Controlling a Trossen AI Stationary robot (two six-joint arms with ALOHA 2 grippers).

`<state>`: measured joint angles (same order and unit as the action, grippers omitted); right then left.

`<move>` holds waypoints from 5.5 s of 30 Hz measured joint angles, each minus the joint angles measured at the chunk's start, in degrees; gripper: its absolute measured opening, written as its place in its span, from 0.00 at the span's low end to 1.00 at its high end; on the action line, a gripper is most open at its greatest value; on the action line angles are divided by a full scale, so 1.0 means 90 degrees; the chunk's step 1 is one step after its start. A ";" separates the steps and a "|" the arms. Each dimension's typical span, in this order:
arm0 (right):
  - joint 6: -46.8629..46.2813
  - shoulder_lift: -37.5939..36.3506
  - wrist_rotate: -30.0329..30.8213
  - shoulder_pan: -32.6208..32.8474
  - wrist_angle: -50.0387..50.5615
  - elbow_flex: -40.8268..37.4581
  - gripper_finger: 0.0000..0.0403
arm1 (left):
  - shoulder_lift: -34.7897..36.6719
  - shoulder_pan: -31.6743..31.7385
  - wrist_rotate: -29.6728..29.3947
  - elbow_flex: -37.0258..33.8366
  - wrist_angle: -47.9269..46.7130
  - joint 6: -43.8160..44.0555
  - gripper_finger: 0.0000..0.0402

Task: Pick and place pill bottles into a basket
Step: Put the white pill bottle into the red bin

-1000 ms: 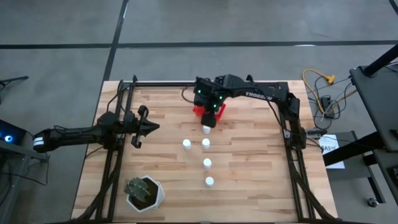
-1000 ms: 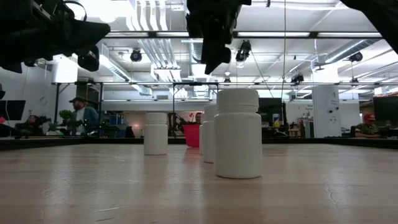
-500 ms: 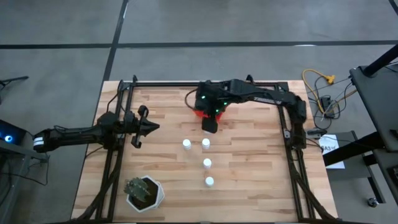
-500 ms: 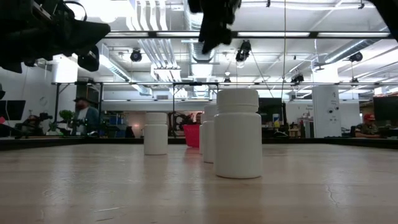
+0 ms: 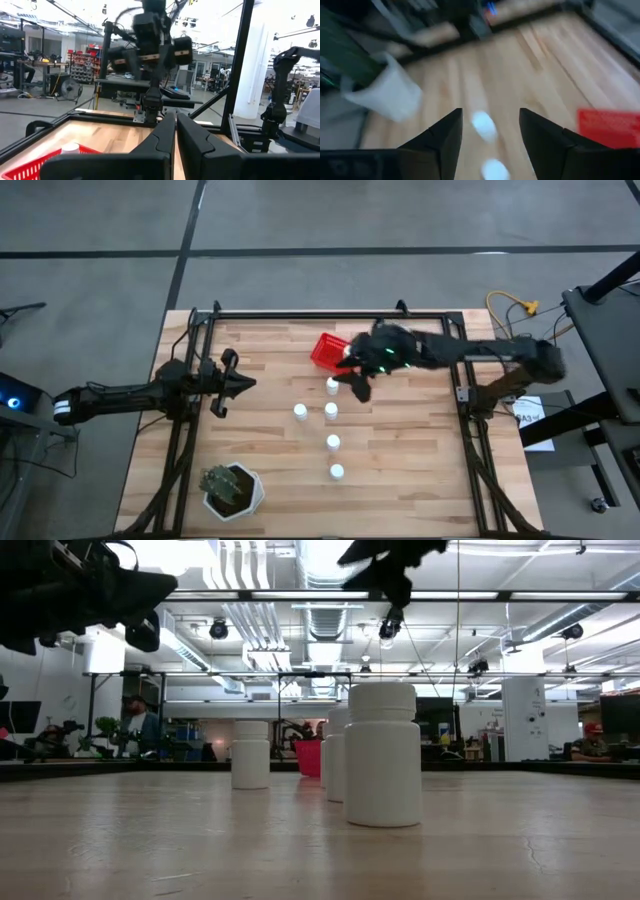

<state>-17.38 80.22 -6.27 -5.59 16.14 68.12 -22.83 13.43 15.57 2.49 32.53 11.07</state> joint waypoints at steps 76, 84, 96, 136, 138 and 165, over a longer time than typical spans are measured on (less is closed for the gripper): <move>-0.0631 -0.4366 0.0146 0.0635 -0.3155 -0.5003 0.02 | -0.7391 0.0220 0.0370 0.7447 -0.6161 -0.2278 0.76; -0.0889 -0.4366 0.0147 0.0637 -0.3155 -0.5000 0.02 | -0.7849 0.0145 -0.0172 0.7447 -0.6134 -0.2824 0.78; -0.0907 -0.4359 0.0149 0.0635 -0.3155 -0.5000 0.02 | -0.7958 0.0099 -0.0512 0.7449 -0.6231 -0.2949 0.78; -0.1077 -0.4408 0.0149 0.0635 -0.2859 -0.4998 0.02 | -0.8114 -0.1551 -0.1450 0.7195 -0.7997 -0.2422 0.78; -0.1075 -0.4408 0.0149 0.0635 -0.2865 -0.4998 0.02 | -0.8122 -0.1547 -0.1463 0.7178 -0.8010 -0.2421 0.78; -0.1075 -0.4410 0.0156 0.0635 -0.2869 -0.4998 0.02 | -0.8480 -0.1534 -0.1552 0.7219 -0.7957 -0.2266 0.45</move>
<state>-27.05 40.53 -4.86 0.12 -9.68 23.14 -99.15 -0.38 1.61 67.46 -39.08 -9.33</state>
